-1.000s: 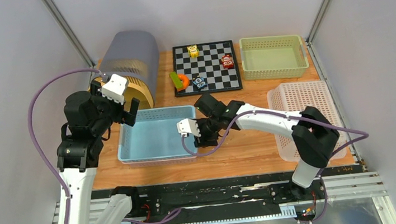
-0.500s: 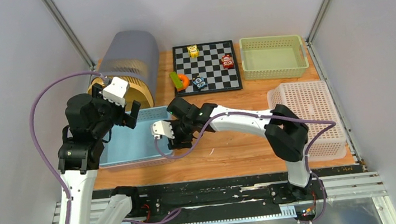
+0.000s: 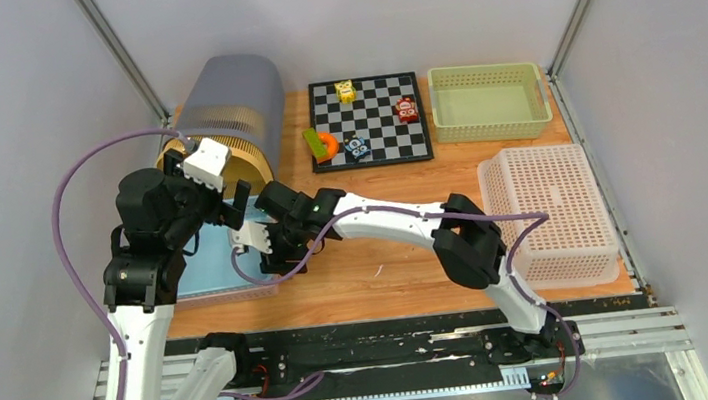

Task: Turn the large container upside down
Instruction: Move the multiple containers to the center of the board.

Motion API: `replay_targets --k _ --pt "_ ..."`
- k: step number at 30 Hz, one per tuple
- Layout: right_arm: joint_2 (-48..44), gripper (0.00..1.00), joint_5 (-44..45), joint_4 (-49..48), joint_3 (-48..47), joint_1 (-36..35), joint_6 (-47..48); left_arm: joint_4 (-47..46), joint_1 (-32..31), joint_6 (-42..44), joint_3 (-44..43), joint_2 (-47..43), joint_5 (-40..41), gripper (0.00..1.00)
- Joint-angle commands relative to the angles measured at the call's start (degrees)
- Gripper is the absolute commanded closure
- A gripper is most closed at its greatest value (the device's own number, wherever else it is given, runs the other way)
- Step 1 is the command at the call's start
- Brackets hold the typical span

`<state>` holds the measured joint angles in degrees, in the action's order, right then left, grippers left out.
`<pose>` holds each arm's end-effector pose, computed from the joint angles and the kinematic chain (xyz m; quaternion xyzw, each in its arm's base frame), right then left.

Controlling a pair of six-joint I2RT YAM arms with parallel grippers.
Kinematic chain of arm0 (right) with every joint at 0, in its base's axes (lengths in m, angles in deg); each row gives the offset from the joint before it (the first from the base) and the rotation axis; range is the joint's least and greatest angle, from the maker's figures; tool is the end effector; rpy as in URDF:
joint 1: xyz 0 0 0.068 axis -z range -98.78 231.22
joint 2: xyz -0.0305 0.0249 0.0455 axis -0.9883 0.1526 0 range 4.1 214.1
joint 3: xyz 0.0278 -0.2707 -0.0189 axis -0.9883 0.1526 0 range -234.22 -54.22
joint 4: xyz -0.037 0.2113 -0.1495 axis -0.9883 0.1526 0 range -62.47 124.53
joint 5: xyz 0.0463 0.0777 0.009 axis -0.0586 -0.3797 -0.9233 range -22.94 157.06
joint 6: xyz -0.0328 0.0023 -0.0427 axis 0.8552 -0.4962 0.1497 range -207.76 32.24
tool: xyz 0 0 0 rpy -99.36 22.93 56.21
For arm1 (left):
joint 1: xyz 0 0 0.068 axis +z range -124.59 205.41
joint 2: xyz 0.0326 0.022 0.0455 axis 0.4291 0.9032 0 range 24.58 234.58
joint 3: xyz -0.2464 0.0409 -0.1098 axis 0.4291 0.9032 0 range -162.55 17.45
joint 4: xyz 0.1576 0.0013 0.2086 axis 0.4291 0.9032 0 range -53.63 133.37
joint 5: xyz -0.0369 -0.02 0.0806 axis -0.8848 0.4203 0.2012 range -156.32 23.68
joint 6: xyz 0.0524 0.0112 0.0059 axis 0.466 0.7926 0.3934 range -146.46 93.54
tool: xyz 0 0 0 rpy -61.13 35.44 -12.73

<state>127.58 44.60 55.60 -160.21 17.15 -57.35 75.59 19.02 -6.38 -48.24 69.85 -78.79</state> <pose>0.2029 0.4486 0.2411 -0.7167 0.5624 0.2800 0.3028 0.1440 -0.0239 0.4077 0.2466 0.7724 -0.0187 0.5850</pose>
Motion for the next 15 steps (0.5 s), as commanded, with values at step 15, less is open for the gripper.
replay_targets --k 15 --pt "-31.66 0.26 12.56 16.25 22.14 10.07 13.97 2.05 0.50 7.08 4.84 -1.36 -9.79 0.00"
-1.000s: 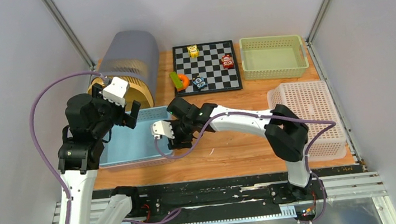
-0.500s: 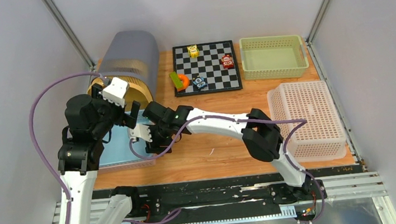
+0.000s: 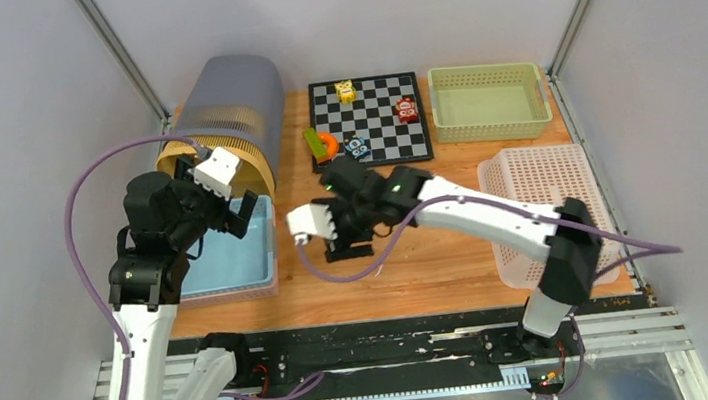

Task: Turn the large container upside down
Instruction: Move the multiple containers to the center of the board, then turn the container upside down at the center of the board.

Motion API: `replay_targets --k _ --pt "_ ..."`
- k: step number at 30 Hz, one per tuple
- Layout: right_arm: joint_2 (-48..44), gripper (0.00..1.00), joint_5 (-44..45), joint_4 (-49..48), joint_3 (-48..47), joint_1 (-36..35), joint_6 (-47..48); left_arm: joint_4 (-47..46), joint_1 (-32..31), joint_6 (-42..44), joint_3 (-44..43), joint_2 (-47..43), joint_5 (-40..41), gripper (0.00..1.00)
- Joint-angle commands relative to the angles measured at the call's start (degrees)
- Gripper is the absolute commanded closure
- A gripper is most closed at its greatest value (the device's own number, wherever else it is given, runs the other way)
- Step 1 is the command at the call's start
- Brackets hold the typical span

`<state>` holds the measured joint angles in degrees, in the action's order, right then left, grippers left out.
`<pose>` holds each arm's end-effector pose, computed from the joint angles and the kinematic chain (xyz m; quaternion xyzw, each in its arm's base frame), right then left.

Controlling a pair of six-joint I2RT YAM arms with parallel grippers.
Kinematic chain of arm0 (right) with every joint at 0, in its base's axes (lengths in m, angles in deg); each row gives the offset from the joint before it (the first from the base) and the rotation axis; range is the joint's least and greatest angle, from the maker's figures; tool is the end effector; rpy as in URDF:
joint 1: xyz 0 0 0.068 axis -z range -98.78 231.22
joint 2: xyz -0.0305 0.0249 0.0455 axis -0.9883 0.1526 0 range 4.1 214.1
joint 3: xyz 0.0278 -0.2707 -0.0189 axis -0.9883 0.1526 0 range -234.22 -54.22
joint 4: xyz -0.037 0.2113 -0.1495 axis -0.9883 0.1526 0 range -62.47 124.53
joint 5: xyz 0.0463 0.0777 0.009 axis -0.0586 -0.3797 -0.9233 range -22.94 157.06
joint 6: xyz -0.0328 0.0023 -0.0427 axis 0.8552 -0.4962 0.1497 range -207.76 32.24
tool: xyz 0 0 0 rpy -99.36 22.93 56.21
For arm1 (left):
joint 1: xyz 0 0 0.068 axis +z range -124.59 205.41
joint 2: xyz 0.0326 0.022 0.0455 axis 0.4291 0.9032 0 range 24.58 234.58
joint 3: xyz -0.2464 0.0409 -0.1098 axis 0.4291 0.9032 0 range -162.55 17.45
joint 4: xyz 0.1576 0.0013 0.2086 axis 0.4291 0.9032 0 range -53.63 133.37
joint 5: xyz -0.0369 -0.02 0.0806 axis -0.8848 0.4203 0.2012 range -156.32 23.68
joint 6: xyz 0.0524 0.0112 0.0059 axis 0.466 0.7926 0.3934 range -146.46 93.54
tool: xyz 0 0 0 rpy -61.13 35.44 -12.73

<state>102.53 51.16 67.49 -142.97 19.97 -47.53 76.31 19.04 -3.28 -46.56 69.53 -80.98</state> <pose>0.1743 0.3382 0.3102 -0.7500 0.5513 0.1900 0.3122 0.1445 -0.0253 0.3981 0.2783 0.7714 -0.0217 0.5718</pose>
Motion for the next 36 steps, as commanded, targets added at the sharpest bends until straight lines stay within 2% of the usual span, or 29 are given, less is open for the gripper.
replay_targets --k 1,3,6,10,14,20,24,36 --pt "-8.31 0.26 6.27 4.34 6.10 10.64 4.77 1.40 0.44 5.30 4.25 -1.71 -10.44 0.00" --pt "-10.87 0.26 6.63 4.18 7.50 16.41 6.27 1.98 0.48 8.12 6.12 -2.61 -16.55 0.00" --pt "-11.54 0.26 6.95 3.45 6.69 25.65 8.85 3.59 0.47 10.39 7.20 -2.44 -21.09 0.00" --pt "-5.15 0.26 7.41 3.28 0.30 36.39 10.39 1.94 0.44 9.64 9.10 -2.39 -22.47 0.00" --pt "4.52 0.27 9.23 3.35 -8.85 43.56 10.33 0.35 0.45 8.23 10.14 -2.40 -21.64 0.00" --pt "18.54 0.26 15.44 4.48 -20.75 47.81 15.92 -1.33 0.46 7.18 11.07 -1.74 -22.09 0.00" --pt "24.73 0.27 14.52 7.80 -28.43 49.73 17.62 -1.79 0.40 7.36 11.86 -1.38 -21.75 0.00" --pt "28.29 0.33 10.29 8.16 -24.14 51.44 25.14 -2.09 0.36 7.22 12.42 -0.52 -21.56 0.00"
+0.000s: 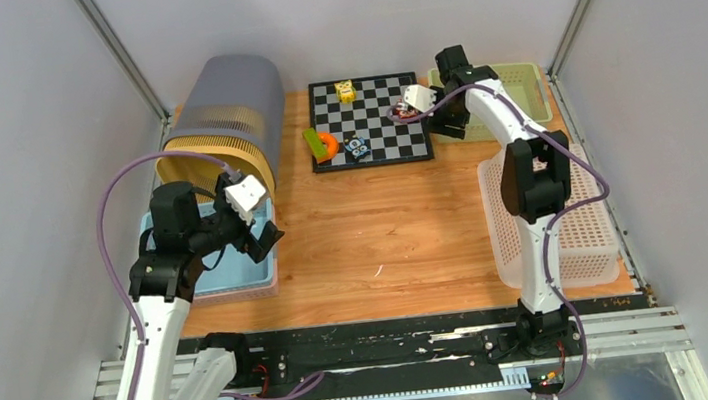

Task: Turn the large container upside down
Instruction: Turn the container upside down at the center of the board.

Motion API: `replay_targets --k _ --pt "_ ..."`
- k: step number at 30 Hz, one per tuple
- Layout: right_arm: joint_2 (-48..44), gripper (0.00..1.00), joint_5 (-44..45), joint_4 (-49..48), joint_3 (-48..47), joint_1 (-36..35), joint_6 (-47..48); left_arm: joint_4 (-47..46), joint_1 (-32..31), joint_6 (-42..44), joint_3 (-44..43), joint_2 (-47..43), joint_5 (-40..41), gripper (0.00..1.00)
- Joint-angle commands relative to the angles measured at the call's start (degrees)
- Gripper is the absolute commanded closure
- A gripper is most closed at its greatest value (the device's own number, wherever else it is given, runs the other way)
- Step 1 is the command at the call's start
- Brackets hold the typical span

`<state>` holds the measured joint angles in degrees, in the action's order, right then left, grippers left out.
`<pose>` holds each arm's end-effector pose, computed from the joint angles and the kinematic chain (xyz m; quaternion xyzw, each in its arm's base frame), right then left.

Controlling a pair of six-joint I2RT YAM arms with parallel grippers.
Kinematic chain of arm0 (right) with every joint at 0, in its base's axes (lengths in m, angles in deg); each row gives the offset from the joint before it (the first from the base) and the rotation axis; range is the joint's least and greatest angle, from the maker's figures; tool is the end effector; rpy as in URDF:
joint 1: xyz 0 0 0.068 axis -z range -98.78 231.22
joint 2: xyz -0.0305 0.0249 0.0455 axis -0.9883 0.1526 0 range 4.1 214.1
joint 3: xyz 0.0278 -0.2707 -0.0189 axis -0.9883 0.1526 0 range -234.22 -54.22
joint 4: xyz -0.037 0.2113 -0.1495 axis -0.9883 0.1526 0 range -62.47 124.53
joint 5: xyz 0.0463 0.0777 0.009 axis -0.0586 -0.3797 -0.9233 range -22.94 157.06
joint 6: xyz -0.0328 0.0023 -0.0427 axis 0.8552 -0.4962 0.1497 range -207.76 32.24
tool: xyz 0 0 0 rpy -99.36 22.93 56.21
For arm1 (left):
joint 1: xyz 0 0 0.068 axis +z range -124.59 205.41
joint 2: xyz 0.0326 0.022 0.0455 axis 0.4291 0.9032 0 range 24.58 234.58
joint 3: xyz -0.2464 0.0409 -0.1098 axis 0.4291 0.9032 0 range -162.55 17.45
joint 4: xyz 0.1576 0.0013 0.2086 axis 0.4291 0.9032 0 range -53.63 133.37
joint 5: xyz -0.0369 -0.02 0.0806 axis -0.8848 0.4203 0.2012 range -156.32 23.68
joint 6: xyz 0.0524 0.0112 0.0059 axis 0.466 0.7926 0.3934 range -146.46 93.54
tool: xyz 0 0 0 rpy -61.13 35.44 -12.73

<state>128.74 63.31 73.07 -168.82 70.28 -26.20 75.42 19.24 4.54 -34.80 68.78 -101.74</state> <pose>0.4744 0.0941 0.2568 -0.5724 0.7642 -0.0981 0.2807 0.1500 -0.0370 0.3383 0.4063 0.7382 -0.1577 0.5149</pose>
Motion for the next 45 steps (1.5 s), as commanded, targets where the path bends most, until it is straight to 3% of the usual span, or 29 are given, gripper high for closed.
replay_targets --k 1,7,14,21,32,40,45 --pt "2.59 0.35 -2.06 2.50 1.68 1.30 4.09 -1.18 0.19 -0.61 0.66 0.27 -0.84 0.00" --pt "4.31 0.45 -3.87 2.10 1.37 2.72 7.16 -1.10 0.21 -0.89 0.66 0.49 -0.36 0.00" --pt "3.92 0.81 -8.61 0.87 1.91 4.46 10.58 -1.19 0.22 -1.04 0.33 1.26 0.15 0.00" --pt "0.67 0.96 -10.10 -5.37 5.80 4.62 14.09 -1.09 0.17 -1.21 0.13 1.75 0.35 0.00" --pt "-9.97 0.98 -9.14 -12.17 9.72 4.69 15.69 -0.17 0.21 0.87 -3.13 1.33 1.90 0.00" --pt "-22.00 0.98 -17.43 -13.29 13.23 3.91 12.48 6.53 0.15 8.99 -13.36 2.19 2.20 0.00" --pt "-32.63 0.98 -26.94 -7.28 18.71 0.58 11.72 14.81 0.04 16.61 -19.60 4.72 1.11 0.00"
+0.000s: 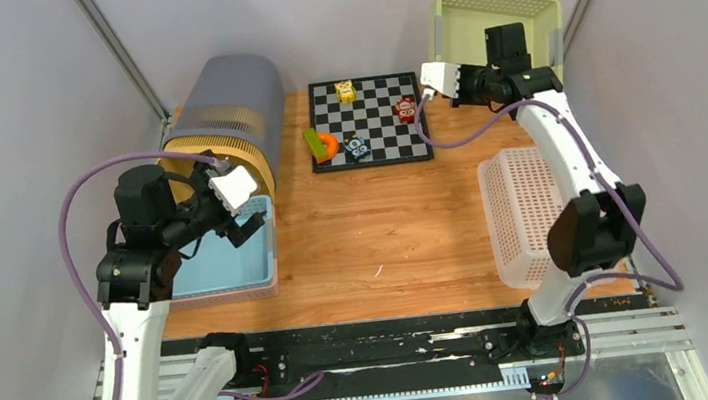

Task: Turn the large container upside down
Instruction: Turn the container upside down at the center of the board.

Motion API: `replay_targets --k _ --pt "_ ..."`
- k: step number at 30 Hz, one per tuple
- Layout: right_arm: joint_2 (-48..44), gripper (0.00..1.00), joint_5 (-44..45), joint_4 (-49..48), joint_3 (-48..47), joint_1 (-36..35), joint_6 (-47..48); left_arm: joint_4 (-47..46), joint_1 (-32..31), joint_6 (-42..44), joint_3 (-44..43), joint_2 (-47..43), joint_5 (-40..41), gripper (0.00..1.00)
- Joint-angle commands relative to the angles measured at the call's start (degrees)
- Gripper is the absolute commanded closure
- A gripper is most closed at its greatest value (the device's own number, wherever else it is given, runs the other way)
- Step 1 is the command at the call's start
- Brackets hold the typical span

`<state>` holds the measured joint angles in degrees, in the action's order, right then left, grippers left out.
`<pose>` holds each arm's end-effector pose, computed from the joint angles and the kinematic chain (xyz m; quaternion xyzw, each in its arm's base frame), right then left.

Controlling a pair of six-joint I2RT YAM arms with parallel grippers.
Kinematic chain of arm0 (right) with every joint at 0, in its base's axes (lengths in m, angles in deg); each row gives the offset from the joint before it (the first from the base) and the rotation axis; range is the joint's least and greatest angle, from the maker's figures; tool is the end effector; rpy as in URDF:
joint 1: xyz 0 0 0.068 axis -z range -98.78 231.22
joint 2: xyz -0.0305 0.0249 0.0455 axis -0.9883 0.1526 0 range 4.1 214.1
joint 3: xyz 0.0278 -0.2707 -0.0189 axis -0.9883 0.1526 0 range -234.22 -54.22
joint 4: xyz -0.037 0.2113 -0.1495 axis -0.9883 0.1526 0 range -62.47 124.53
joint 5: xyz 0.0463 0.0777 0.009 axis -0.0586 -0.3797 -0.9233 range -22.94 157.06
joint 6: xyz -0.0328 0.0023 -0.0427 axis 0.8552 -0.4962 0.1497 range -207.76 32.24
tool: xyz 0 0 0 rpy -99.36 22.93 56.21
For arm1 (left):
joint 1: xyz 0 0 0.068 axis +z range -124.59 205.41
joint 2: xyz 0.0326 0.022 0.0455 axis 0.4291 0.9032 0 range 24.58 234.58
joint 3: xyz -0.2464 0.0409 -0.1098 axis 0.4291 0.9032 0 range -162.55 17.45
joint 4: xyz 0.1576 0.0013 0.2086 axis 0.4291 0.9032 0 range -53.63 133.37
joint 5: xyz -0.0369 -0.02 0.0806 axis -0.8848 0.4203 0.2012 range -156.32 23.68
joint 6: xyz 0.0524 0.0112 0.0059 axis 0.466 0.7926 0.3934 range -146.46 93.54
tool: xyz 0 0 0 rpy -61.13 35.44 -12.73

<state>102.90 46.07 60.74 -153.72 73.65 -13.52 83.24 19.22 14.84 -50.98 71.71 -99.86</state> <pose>0.3898 0.0647 0.3798 -0.6308 0.5942 -0.1264 0.4828 0.1374 -0.0348 0.4072 0.4670 0.6796 -0.0788 0.5602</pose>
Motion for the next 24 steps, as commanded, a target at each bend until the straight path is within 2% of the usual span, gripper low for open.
replay_targets --k 1,4,8,10,16,24 --pt "-8.95 0.98 -11.75 7.17 4.39 -4.06 -1.33 6.97 0.02 6.60 -3.81 2.01 -0.33 0.00" --pt "-14.95 0.98 -16.55 14.94 7.53 -8.80 -2.23 5.03 -2.12 6.26 -4.26 2.51 3.40 0.00" --pt "-22.44 0.98 -23.17 22.56 12.21 -15.98 -3.65 2.31 -9.72 6.03 -6.28 4.89 12.25 0.00" --pt "-25.13 0.98 -26.55 26.21 13.90 -19.45 -4.83 2.09 -12.76 6.49 -8.23 6.14 13.32 0.00" --pt "-27.69 0.98 -35.76 34.69 16.67 -25.96 -8.23 5.71 -20.69 9.16 -14.31 9.15 7.28 0.00" --pt "-27.00 0.98 -46.13 41.12 17.11 -26.31 -8.99 10.32 -27.53 14.37 -13.85 11.15 -0.95 0.00"
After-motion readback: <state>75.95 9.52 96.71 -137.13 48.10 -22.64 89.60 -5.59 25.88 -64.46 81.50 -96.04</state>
